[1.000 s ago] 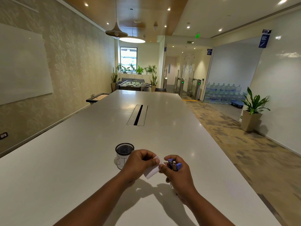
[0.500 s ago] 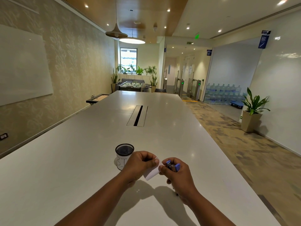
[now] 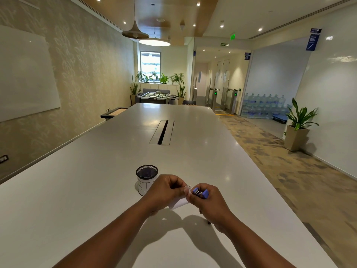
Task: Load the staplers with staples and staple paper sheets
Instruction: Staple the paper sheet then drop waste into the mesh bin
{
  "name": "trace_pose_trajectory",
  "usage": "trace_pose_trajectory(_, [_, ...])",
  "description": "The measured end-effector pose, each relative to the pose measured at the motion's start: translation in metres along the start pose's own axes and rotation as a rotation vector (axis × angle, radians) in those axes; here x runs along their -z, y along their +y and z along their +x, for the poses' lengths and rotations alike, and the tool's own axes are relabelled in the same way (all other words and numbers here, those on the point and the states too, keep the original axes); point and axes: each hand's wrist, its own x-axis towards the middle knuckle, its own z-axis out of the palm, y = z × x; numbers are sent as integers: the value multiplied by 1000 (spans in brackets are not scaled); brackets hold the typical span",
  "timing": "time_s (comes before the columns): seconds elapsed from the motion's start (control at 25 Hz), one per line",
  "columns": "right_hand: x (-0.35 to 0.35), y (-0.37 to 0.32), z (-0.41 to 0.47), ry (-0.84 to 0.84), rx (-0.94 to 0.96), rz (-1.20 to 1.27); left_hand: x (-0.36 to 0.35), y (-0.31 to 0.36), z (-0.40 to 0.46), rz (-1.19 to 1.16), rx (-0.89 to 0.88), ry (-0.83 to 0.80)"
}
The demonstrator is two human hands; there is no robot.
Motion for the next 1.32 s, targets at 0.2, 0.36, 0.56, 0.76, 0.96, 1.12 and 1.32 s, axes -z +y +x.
trace_pose_trajectory(0.2, [0,3,1,92,-36,44,-6,-8,-6,-137,47,79])
trace_pose_trajectory(0.36, [0,4,4,160,-106,159,-15,-12,-7,-424,254,16])
trace_pose_trajectory(0.56, [-3,2,5,193,-145,266,-26,-14,-5,-638,250,70])
trace_pose_trajectory(0.76, [-6,3,9,206,-171,392,-31,-8,-5,-668,197,87])
trace_pose_trajectory(0.96, [-6,7,9,216,-218,381,-27,-8,-4,-505,176,87])
trace_pose_trajectory(1.12, [-10,6,8,208,-222,413,-31,-7,-4,-647,233,154])
trace_pose_trajectory(1.32, [-11,2,9,226,-182,344,-34,-11,-1,-792,263,188])
